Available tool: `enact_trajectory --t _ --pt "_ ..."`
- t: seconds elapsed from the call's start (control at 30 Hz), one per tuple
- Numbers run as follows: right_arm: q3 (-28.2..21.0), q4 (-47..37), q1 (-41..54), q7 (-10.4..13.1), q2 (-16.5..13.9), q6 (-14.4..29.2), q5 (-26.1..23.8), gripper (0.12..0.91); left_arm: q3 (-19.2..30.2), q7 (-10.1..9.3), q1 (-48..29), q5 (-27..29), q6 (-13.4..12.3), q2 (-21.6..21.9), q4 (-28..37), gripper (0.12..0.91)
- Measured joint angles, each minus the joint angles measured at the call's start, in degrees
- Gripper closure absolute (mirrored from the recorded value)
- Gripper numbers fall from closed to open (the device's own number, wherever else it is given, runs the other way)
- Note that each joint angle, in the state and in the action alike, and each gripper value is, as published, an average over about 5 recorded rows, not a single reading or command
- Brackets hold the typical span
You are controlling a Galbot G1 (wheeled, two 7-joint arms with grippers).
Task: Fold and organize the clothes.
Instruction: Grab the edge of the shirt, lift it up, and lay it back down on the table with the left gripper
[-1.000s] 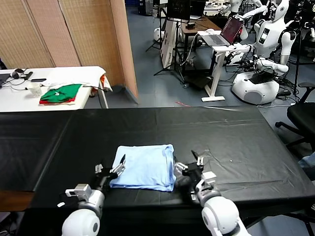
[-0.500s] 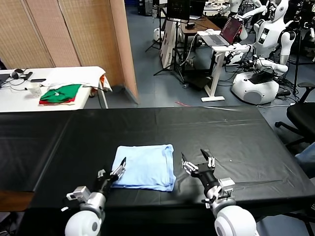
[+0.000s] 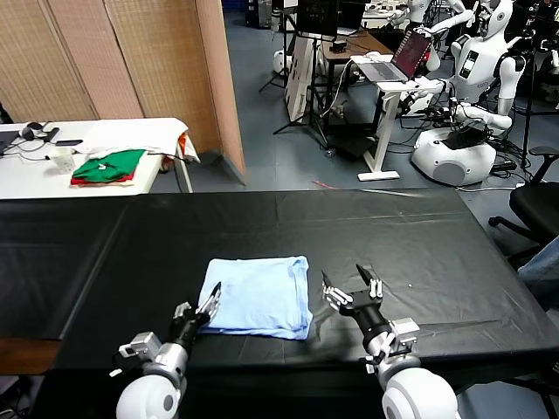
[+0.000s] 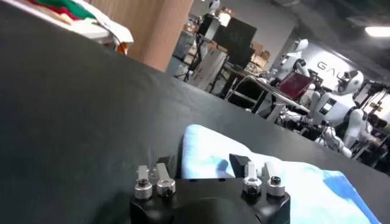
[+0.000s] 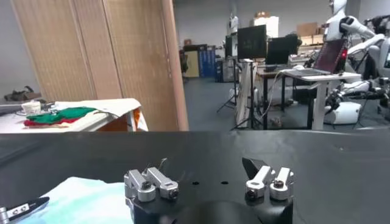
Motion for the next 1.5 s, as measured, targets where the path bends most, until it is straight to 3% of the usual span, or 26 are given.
enact_trajectory --t 0.2,0.3,0.43,0.67,0.83,1.2,1.37,1.5 --pt "0.0 0.1 -0.1 -0.1 0.1 0.2 -0.2 0.118 0.3 -0.70 0.2 -2.3 1.2 -0.1 -0.5 0.742" --pt "0.0 0.2 -0.4 -0.1 0.3 0.5 -0.5 0.118 0.2 -1.59 0.2 -4.7 2.0 -0.1 -1.2 0.834" --pt "-0.1 0.1 -0.7 -0.2 0.5 1.2 -1.4 0.118 -0.4 -2.12 0.3 -3.8 3.0 0.6 -2.6 0.844" --pt "0.9 -0.3 -1.2 -0.2 0.4 1.6 -1.5 0.118 -3.0 -2.74 0.9 7.8 0.8 4.9 -4.6 0.843" --pt "0.9 -0.9 -1.1 -0.2 0.2 1.6 -1.3 0.118 -7.3 -2.70 2.4 13.3 -1.5 11.4 -5.1 0.843" --pt "-0.7 -2.2 -0.1 -0.2 0.4 1.3 -1.2 0.118 -22.6 -2.68 9.0 15.4 -3.5 29.2 -6.2 0.843" --pt "-0.8 -2.4 -0.7 -0.2 0.8 1.6 -1.2 0.118 -26.4 -3.63 10.9 17.2 -1.7 31.9 -9.4 0.843" --pt "-0.5 -2.2 -1.6 -0.2 1.2 1.8 -1.7 0.118 -23.7 -4.70 10.3 17.7 1.3 29.3 -13.3 0.843"
